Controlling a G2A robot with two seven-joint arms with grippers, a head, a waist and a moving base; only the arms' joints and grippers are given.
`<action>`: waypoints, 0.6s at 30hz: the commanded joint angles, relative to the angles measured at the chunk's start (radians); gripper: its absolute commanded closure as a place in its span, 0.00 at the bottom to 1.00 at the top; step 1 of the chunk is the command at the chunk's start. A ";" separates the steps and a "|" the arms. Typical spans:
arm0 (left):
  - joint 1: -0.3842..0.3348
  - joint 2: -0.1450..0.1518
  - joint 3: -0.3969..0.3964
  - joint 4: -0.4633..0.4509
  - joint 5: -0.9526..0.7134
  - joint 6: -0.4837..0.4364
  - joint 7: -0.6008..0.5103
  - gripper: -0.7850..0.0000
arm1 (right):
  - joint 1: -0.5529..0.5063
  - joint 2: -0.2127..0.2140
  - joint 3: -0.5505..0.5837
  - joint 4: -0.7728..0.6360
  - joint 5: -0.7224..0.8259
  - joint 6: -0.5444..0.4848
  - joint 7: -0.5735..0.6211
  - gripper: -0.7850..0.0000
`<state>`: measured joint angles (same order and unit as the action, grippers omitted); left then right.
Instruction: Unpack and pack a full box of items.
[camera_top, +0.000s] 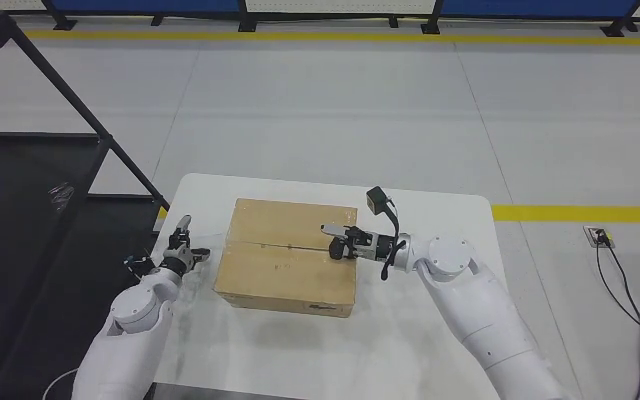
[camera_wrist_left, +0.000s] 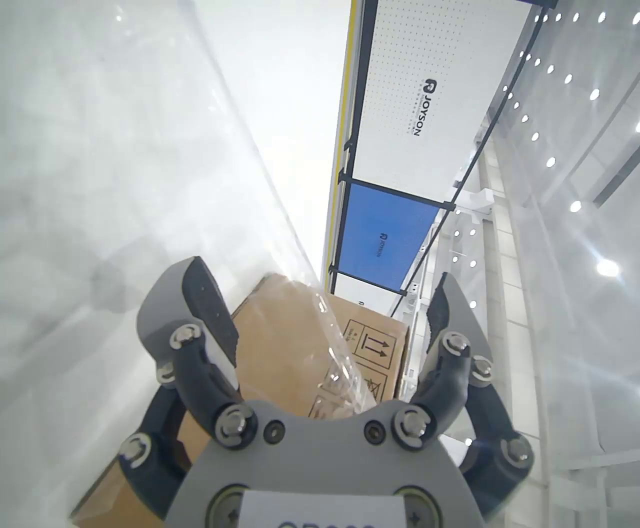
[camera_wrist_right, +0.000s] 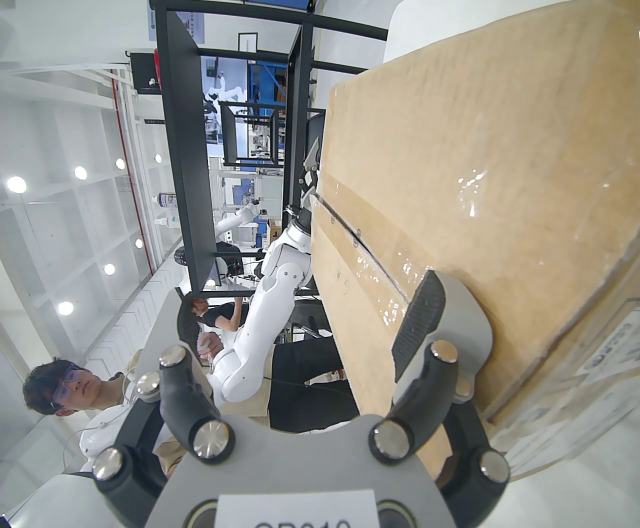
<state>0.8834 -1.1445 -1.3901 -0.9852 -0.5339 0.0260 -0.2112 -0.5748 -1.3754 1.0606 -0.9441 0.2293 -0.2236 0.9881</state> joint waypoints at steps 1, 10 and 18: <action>-0.028 -0.005 0.004 0.042 -0.021 -0.008 -0.016 0.00 | 0.000 0.000 0.000 0.000 0.000 0.000 0.000 0.00; -0.087 -0.019 -0.003 0.139 -0.063 -0.094 -0.042 0.00 | 0.000 0.000 0.000 0.000 0.000 0.000 0.000 0.00; -0.045 -0.010 -0.055 0.066 -0.016 -0.196 0.030 0.00 | 0.000 0.000 0.000 0.000 0.000 0.000 0.000 0.00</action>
<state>0.8290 -1.1565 -1.4394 -0.9024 -0.5627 -0.1590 -0.1918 -0.5748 -1.3754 1.0606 -0.9441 0.2293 -0.2236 0.9881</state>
